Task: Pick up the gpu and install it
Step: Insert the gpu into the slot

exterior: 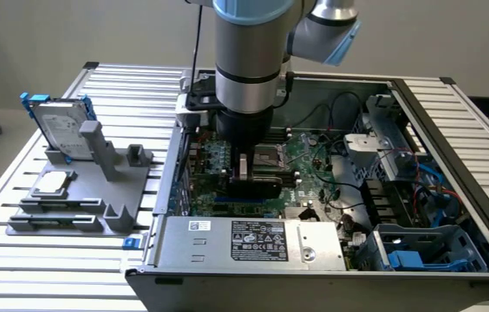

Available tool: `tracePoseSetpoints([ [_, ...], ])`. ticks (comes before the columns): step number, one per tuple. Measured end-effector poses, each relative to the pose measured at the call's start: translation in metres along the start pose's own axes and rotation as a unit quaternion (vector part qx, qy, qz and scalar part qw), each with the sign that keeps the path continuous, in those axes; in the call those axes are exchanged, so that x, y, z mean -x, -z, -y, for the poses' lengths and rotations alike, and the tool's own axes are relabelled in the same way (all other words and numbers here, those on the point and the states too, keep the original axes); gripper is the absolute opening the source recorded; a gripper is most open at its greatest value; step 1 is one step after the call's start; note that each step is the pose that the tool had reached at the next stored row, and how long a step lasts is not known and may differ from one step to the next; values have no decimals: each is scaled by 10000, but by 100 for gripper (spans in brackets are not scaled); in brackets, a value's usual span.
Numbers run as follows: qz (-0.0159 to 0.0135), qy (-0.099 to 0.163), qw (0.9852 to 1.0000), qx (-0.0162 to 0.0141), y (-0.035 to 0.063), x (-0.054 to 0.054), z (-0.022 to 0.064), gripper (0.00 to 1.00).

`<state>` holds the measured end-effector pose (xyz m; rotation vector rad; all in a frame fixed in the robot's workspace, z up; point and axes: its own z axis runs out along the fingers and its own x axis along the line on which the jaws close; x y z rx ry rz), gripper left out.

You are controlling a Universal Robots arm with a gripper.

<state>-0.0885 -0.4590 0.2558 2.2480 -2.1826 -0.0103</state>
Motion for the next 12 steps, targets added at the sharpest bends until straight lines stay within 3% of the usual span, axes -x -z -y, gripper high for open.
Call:
tracePoseSetpoints([
  [6,53,0,10000,36,-1,-6,-1,27],
  [12,71,0,10000,38,-19,-20,-1,27],
])
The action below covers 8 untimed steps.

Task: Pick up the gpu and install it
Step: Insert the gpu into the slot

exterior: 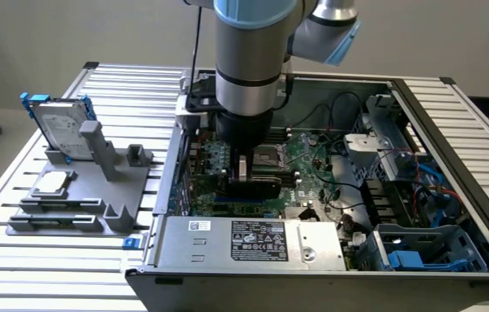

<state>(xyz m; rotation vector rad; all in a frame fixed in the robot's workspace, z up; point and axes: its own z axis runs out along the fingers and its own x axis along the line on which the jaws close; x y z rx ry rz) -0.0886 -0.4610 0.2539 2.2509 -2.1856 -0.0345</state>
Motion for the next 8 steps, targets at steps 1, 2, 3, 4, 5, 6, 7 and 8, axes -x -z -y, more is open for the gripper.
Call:
tracePoseSetpoints([
  [1,2,0,10000,0,-3,-3,0,27],
  [2,4,0,10000,0,-6,-6,0,27],
  [3,7,0,10000,0,-9,-9,0,27],
  [4,10,0,10000,0,-11,-12,0,27],
  [5,12,1,10000,-1,-14,-14,0,27],
  [6,15,1,10000,-1,-17,-17,1,27],
  [7,17,1,10000,-1,-21,-20,1,27],
  [8,19,1,10000,-1,-24,-22,1,27],
])
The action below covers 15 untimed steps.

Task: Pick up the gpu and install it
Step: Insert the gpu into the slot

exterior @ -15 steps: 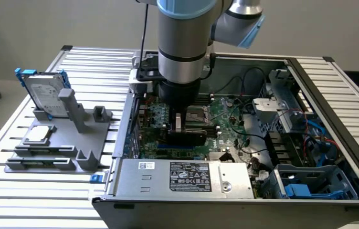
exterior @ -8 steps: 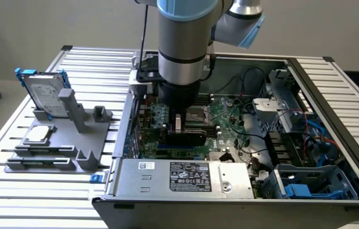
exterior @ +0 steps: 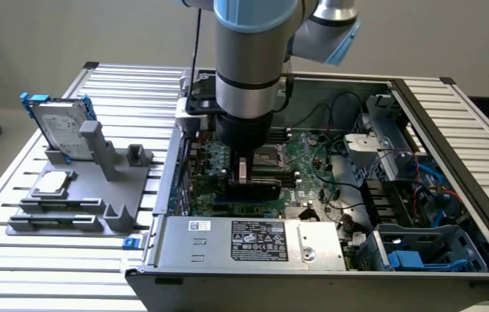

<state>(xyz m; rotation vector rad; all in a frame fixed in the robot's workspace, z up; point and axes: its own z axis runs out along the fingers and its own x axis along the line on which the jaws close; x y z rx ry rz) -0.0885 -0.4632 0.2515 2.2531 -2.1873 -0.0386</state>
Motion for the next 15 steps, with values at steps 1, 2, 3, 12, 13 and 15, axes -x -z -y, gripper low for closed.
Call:
tracePoseSetpoints([
  [1,1,0,10000,0,-4,-3,0,27],
  [2,3,0,10000,1,-8,-5,0,27],
  [3,4,0,10000,1,-13,-8,-1,27],
  [12,22,0,10000,0,-29,-17,-1,27],
  [13,24,0,10000,0,-27,-18,-1,27],
  [15,31,0,10000,-1,-12,-17,-1,28],
])
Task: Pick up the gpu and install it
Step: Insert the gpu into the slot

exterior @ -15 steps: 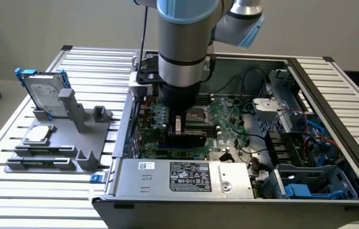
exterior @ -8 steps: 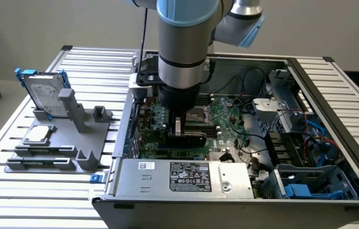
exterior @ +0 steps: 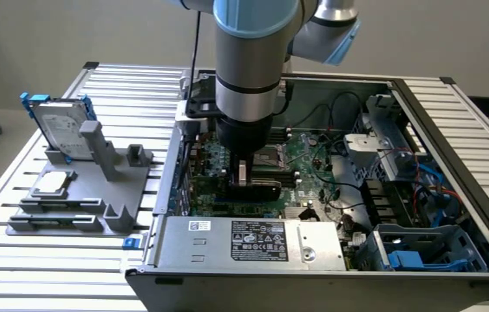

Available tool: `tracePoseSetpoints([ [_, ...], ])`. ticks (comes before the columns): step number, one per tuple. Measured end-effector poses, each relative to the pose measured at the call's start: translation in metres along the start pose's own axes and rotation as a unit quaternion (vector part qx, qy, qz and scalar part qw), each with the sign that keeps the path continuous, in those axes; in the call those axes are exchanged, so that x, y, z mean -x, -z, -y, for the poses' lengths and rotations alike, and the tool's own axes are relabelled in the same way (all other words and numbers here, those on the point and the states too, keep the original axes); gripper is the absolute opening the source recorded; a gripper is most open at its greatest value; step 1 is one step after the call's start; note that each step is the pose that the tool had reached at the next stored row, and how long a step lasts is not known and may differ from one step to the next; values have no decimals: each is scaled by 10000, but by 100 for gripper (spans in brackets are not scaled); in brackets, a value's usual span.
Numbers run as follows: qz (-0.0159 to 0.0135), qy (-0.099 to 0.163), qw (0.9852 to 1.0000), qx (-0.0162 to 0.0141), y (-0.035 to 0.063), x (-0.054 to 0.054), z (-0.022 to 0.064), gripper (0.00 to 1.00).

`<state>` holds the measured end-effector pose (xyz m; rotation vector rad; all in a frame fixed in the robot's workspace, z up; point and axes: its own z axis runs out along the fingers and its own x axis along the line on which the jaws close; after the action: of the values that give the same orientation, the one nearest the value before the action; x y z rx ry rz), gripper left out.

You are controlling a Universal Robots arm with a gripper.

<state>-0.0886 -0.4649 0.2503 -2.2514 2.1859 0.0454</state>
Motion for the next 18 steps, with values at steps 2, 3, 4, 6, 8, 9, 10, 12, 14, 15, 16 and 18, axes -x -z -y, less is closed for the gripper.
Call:
tracePoseSetpoints([
  [2,-1,0,10000,3,42,1,-1,40],
  [3,0,0,10000,4,67,1,-1,46],
  [4,2,0,10000,4,95,2,-1,46],
  [6,3,0,10000,5,159,3,-3,53],
  [8,5,0,10000,5,240,5,-4,53],
  [9,5,0,10000,5,281,6,-5,53],
  [10,6,0,10000,5,321,7,-5,53],
  [12,6,0,10000,5,402,9,-7,53],
  [14,7,0,10000,5,477,11,-8,53],
  [15,9,0,10000,5,509,12,-9,53],
  [16,10,0,10000,5,538,12,-9,44],
  [18,12,0,10000,5,579,13,-10,38],
])
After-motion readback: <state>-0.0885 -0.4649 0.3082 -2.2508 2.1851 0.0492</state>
